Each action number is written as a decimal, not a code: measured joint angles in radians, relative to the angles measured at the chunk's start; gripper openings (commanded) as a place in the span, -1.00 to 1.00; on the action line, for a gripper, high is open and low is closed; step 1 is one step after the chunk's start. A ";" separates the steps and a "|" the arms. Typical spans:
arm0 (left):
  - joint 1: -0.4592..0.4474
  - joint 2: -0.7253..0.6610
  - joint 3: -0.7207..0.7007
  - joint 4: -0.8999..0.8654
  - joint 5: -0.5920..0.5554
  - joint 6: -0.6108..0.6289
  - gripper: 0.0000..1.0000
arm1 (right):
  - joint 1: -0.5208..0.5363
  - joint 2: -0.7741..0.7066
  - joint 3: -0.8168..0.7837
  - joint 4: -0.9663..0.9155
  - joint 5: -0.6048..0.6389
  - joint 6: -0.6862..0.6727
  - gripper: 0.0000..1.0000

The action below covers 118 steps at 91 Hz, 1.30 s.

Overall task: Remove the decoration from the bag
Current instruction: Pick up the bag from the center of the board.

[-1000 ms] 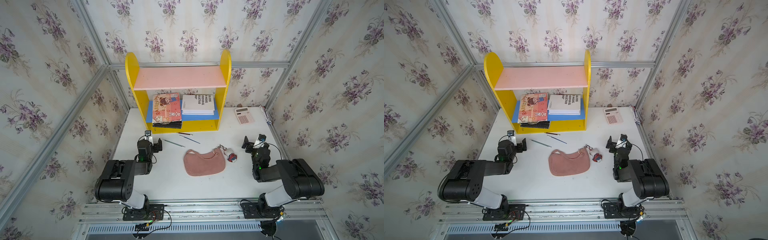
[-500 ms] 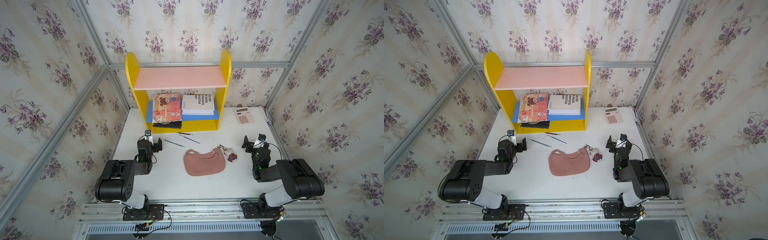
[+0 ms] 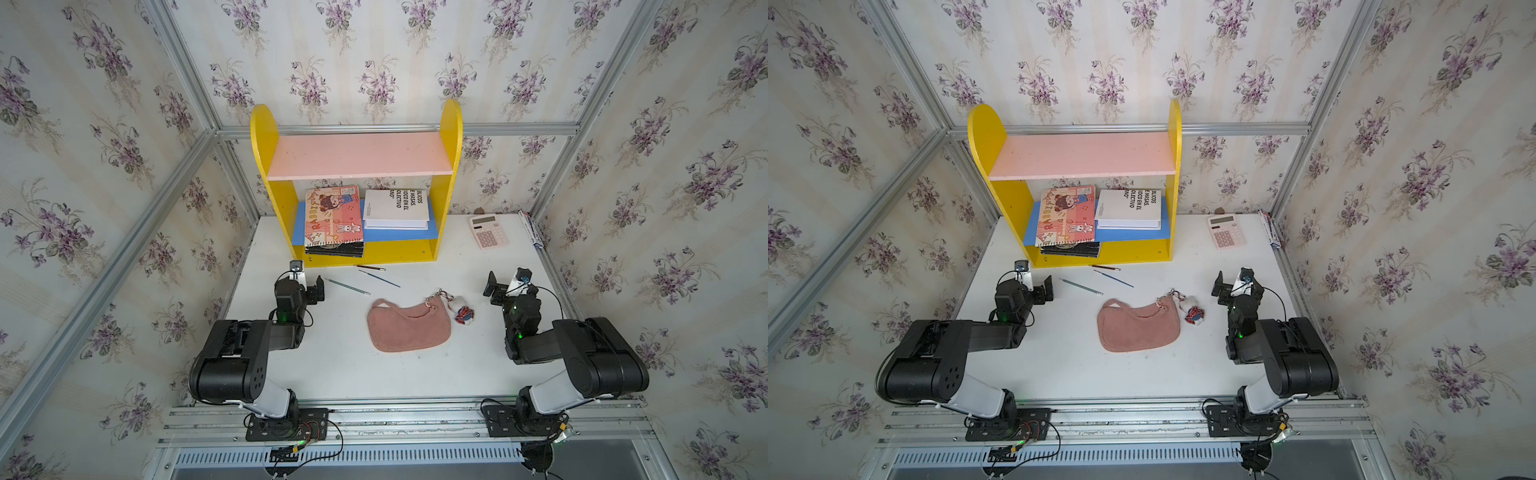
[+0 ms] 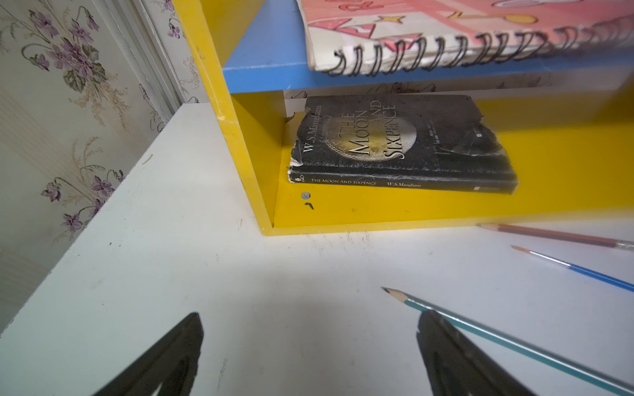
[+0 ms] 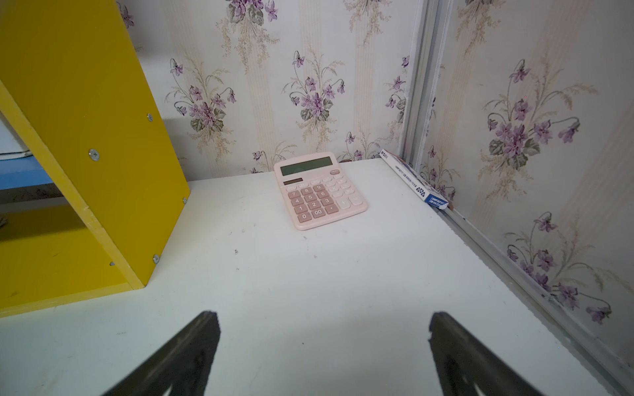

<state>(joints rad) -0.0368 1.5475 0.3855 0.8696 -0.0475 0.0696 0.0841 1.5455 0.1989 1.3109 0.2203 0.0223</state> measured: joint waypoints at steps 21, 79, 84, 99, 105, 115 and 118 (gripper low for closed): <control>0.000 0.000 0.000 0.000 -0.002 0.000 1.00 | 0.000 0.000 0.000 0.000 0.008 0.002 1.00; -0.101 -0.465 0.147 -0.469 -0.335 -0.121 1.00 | 0.024 -0.419 0.392 -0.810 0.195 0.304 1.00; -0.101 -0.485 0.232 -0.602 -0.373 -0.207 1.00 | 0.008 -0.438 0.459 -0.929 0.127 0.374 0.82; -0.066 -0.492 0.390 -0.904 -0.313 -0.408 0.75 | -0.051 -0.472 0.513 -1.153 -0.149 0.507 0.36; -0.058 -0.474 0.443 -1.015 -0.254 -0.427 0.70 | -0.051 -0.431 0.578 -1.251 -0.230 0.525 0.35; -0.061 -0.465 0.510 -1.133 -0.150 -0.430 0.65 | -0.053 -0.404 0.619 -1.367 -0.285 0.528 0.35; -0.060 -0.468 0.517 -1.152 -0.134 -0.430 0.61 | -0.054 -0.409 0.620 -1.398 -0.299 0.527 0.35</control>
<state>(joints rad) -0.0967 1.0790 0.9028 -0.2821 -0.1814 -0.3603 0.0299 1.1362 0.8188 -0.0875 -0.0792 0.5495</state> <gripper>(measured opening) 0.831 0.677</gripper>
